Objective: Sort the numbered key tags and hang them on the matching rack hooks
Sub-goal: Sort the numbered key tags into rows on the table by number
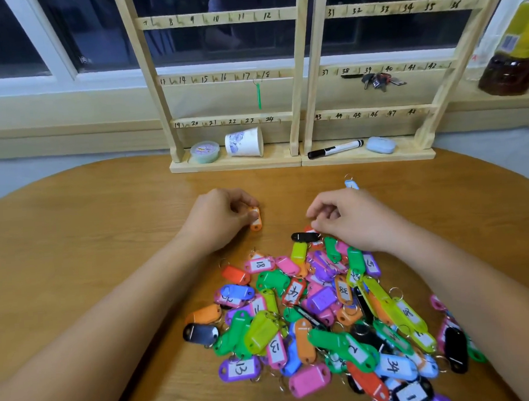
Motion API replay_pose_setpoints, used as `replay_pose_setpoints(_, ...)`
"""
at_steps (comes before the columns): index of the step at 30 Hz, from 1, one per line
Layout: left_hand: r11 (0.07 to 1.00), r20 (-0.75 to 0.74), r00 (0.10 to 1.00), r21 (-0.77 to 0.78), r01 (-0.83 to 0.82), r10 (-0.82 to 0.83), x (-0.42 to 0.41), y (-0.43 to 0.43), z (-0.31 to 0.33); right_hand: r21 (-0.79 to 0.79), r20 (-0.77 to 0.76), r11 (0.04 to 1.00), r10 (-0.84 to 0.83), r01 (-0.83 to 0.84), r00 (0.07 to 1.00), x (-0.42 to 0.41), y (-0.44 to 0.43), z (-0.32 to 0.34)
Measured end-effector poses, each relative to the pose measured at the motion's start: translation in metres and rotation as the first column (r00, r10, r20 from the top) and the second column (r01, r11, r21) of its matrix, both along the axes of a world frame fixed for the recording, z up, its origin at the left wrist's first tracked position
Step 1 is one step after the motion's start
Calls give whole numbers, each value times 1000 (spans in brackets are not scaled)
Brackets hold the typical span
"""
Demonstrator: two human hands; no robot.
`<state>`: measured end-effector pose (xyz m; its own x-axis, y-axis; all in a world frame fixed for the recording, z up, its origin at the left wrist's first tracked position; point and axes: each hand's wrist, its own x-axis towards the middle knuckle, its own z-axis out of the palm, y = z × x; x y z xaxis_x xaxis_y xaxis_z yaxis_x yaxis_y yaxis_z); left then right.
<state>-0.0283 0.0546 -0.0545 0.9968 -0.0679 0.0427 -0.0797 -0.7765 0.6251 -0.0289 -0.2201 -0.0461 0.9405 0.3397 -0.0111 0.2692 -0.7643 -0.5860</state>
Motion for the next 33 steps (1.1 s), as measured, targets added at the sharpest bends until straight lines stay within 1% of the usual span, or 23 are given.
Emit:
replay_pose_setpoints(2,1000,17,1000,24,10,-11,2,2,-1,-33,-46,999,32,-33,998,1,-2,3)
replay_pose_setpoints(5,998,49,998,51,29,-31,0,5,-3,-33,-93,997,70,-73,993,0,-2,5)
replay_pose_setpoints(9,996,108,992,66,64,-71,-6,6,-5,-69,-51,995,74,-77,996,-1,2,2)
replay_pose_setpoints(11,996,180,981,61,61,-72,-8,4,-7,-75,-19,994,84,-86,996,-2,5,-2)
replay_pose_setpoints(13,995,253,963,45,84,-92,-11,-2,-7,-46,6,996,81,-80,997,-2,6,-5)
replay_pose_setpoints(15,990,278,951,17,137,-136,-16,-11,-5,34,-2,997,74,-74,997,-2,5,-4)
replay_pose_setpoints(18,981,233,959,-70,180,-159,-27,-26,-1,233,-6,970,67,-64,998,-1,0,0)
replay_pose_setpoints(19,976,201,968,-125,178,-151,-30,-31,-1,288,13,955,71,-72,997,-2,-1,2)
replay_pose_setpoints(20,960,150,980,-225,165,-133,-33,-36,0,331,45,939,79,-90,996,-3,-1,3)
replay_pose_setpoints(21,923,81,990,-358,138,-117,-36,-40,2,361,79,926,89,-112,993,-5,0,4)
replay_pose_setpoints(23,796,-56,990,-602,67,-126,-41,-47,6,388,149,908,105,-155,983,-8,4,3)
replay_pose_setpoints(25,706,-106,984,-708,26,-144,-43,-49,6,395,204,901,105,-180,973,-11,8,4)
replay_pose_setpoints(27,666,-76,988,-745,35,-136,-43,-50,5,414,223,887,117,-203,968,-9,9,3)
replay_pose_setpoints(28,668,-54,991,-743,43,-123,-42,-49,3,423,219,881,128,-213,967,-7,9,2)
replay_pose_setpoints(30,701,-16,994,-710,65,-108,-43,-47,3,451,188,866,146,-218,971,-5,8,1)
replay_pose_setpoints(33,744,35,995,-661,95,-96,-45,-48,3,526,117,831,142,-182,983,-4,3,0)
